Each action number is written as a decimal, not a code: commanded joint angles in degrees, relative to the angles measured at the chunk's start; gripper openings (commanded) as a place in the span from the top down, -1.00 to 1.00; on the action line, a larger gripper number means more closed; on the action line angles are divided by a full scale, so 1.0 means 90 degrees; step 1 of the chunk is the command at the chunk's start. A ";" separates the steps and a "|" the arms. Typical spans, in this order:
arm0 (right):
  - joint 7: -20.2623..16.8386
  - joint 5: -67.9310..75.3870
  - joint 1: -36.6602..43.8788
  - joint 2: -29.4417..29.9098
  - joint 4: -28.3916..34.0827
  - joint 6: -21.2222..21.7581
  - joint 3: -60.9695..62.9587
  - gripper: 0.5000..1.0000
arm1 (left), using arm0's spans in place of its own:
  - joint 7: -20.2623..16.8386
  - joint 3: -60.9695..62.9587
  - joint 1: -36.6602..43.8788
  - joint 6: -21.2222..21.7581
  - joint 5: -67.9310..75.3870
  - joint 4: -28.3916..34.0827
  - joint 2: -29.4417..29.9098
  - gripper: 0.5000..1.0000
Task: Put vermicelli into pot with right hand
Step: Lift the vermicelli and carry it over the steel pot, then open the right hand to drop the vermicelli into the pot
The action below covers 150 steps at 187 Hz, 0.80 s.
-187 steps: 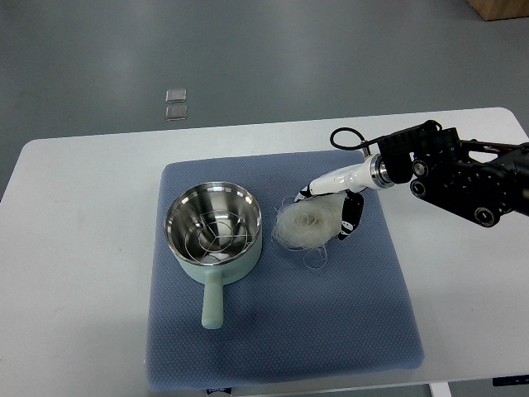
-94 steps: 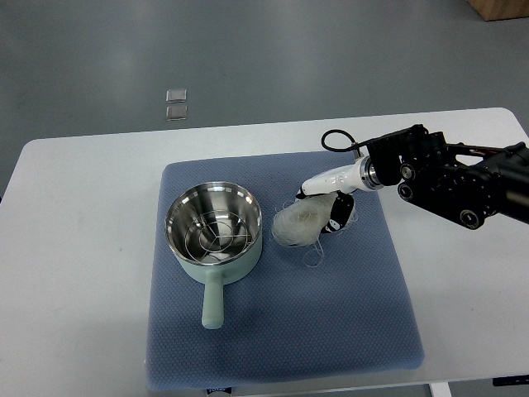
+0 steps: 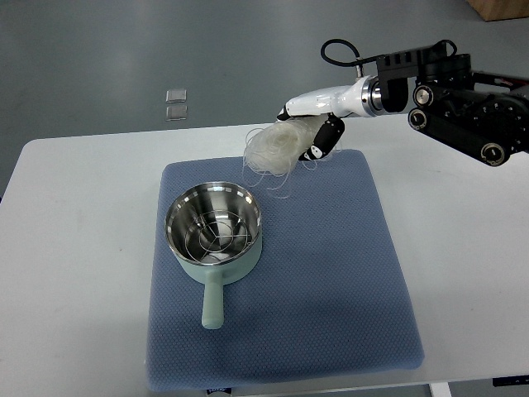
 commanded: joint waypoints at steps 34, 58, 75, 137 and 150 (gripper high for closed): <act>-0.0001 0.0510 0.0673 0.0886 0.0004 0.0063 -0.0098 1.00 | 0.0000 0.0000 0.0009 0.0032 0.0001 0.0035 0.0000 -1.00; -0.0001 0.0491 0.0683 0.1257 0.0004 0.0063 -0.0332 1.00 | 0.0000 0.0000 0.0009 0.0042 0.0001 0.0035 0.0000 -1.00; -0.0001 0.0462 0.0664 0.1404 0.0004 0.0033 -0.0645 1.00 | 0.0000 0.0000 0.0019 0.0042 -0.0009 0.0035 0.0000 -1.00; 0.0009 0.0413 0.0595 0.1492 0.0004 0.0024 -0.0948 0.20 | 0.0000 0.0010 0.0019 0.0061 0.0001 0.0035 0.0000 -1.00; 0.0019 0.0423 0.0605 0.1492 0.0004 0.0024 -0.0938 -0.03 | 0.0000 0.0010 0.0019 0.0061 -0.0009 0.0035 0.0000 -1.00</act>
